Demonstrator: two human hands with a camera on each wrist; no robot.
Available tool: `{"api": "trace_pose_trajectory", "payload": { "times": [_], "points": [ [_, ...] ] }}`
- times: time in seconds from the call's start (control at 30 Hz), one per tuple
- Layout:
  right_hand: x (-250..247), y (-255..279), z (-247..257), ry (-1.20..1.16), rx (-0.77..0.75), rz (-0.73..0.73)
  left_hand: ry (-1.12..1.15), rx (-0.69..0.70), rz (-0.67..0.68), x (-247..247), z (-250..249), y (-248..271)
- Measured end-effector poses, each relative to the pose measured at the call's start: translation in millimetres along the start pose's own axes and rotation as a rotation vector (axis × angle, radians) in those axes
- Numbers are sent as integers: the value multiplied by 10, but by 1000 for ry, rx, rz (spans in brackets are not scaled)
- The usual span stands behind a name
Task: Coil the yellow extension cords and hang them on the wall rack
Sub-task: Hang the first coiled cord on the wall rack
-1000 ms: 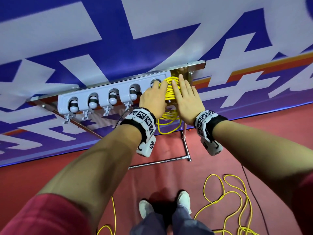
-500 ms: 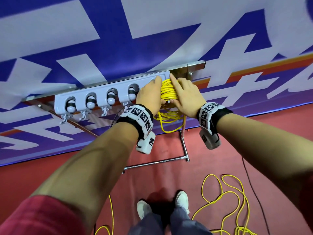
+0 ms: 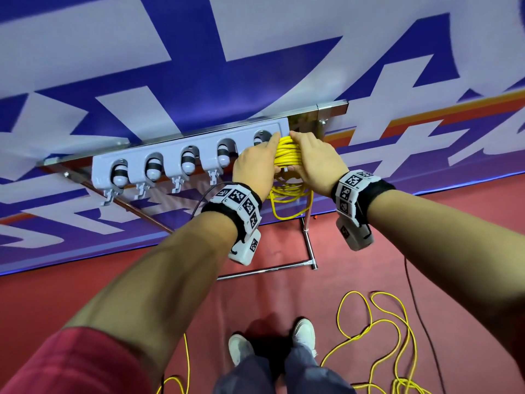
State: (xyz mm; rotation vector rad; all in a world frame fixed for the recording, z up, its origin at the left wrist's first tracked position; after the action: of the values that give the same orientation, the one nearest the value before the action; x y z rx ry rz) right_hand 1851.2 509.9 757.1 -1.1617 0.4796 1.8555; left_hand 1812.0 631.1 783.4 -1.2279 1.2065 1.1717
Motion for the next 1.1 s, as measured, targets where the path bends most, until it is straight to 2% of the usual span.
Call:
{"api": "trace_pose_trajectory", "payload": {
  "times": [0.1, 0.3, 0.73, 0.97, 1.1],
  "points": [
    [5, 5, -7, -40, 31, 11, 6, -15, 22, 12, 1, 13],
    [-154, -12, -76, -337, 61, 91, 82, 25, 91, 29, 3, 22],
    [-49, 85, -60, -218, 183, -26, 105, -79, 67, 42, -45, 102],
    [-61, 108, -66, -124, 165, -10, 115, -55, 142, 12, -98, 188],
    [-69, 187, -38, -85, 164, -64, 102, -16, 69, -116, -83, 273]
  ]
}}
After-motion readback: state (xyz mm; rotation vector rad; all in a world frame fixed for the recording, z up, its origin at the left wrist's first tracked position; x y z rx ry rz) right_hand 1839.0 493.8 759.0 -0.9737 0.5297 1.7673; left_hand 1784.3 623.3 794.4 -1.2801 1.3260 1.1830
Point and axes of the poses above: each hand's wrist, its own y-axis away from the middle knuckle, its own x-axis out of the palm, z = x × y, the point moved 7 cm from there along -y, towards the middle knuckle, and after that the axes turned 6 degrees about -y, right-handed, at the moved point
